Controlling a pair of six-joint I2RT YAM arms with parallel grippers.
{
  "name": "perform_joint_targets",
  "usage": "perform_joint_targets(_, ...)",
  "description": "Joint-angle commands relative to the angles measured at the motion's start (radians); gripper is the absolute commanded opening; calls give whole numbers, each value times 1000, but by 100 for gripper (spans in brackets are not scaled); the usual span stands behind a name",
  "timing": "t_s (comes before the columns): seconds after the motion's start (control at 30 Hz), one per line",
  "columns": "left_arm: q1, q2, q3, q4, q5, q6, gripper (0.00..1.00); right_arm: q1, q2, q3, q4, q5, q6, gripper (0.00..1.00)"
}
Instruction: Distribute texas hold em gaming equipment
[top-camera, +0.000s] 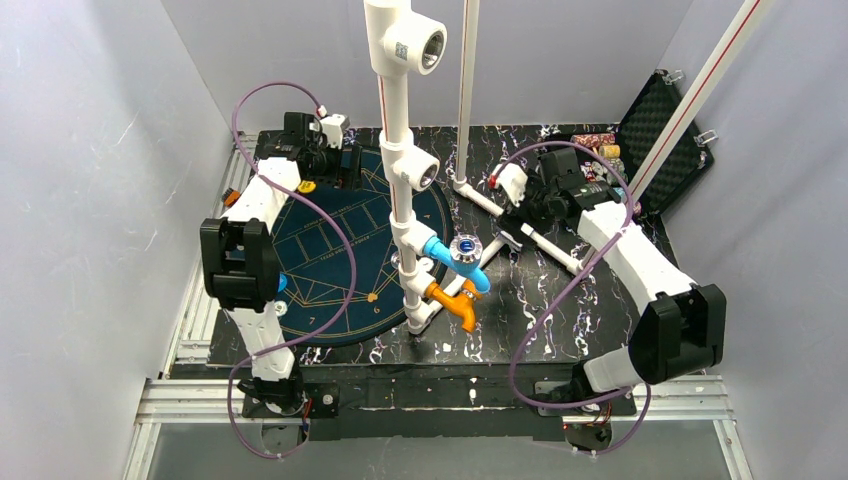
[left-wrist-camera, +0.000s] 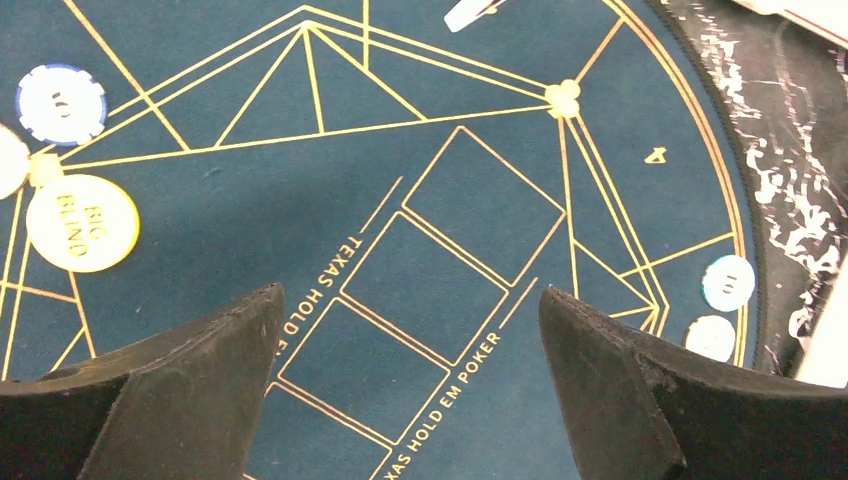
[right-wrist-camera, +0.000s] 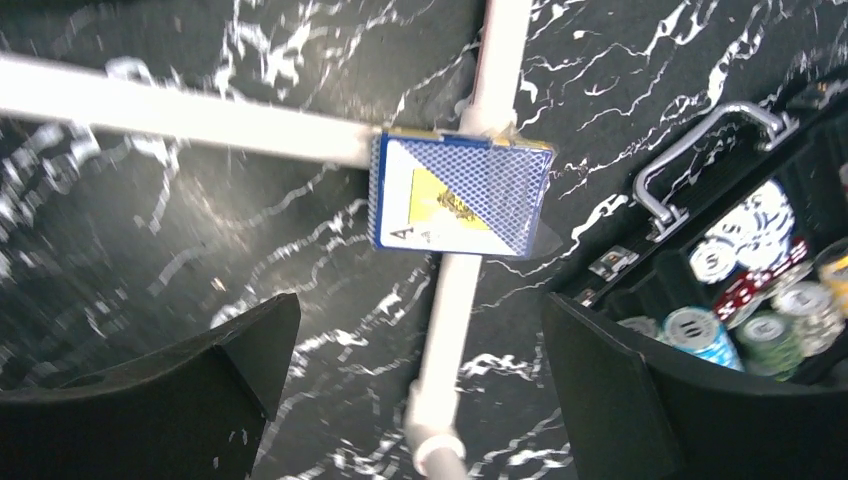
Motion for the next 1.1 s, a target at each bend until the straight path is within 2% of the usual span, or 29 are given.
perform_joint_targets(0.0,1,-93,-8,-45,125,41,98,-54,23,15,-119,-101,-434,100)
perform_joint_targets(0.23,0,-96,-34,-80,220,38,98,-131,83,59,-241,-229,-1002,100)
perform_joint_targets(0.47,1,-98,-47,-90,265,37,98,-131,147,65,-274,-292,-1376,100)
perform_joint_targets(0.7,1,-102,-53,-98,294,34,98,-131,204,61,-226,-312,-1541,100)
perform_joint_targets(1.07,1,-86,-49,-111,323,28,98,-131,366,139,-245,-227,-1702,100)
